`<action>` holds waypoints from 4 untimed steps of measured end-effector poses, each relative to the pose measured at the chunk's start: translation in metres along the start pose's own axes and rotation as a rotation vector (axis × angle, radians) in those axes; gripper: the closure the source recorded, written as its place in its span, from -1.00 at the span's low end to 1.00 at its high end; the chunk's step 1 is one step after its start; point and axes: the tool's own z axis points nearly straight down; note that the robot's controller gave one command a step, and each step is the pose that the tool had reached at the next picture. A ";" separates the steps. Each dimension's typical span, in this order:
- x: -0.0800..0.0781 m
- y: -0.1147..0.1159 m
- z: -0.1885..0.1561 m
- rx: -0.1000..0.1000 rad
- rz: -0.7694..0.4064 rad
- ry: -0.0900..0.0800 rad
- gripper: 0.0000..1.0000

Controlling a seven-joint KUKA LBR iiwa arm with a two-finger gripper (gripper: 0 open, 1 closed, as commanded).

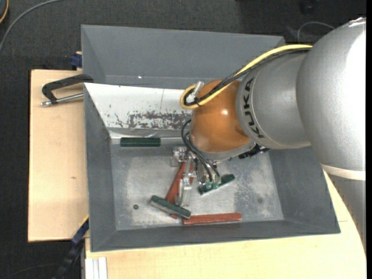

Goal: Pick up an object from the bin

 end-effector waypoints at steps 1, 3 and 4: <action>-0.004 0.004 -0.006 -0.005 -0.003 -0.013 1.00; -0.041 -0.113 -0.002 0.001 -0.152 -0.018 -1.00; 0.049 -0.068 -0.034 -0.004 -0.128 -0.005 -1.00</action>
Offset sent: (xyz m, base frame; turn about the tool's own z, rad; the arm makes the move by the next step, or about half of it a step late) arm 0.0000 0.0000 0.0000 0.0000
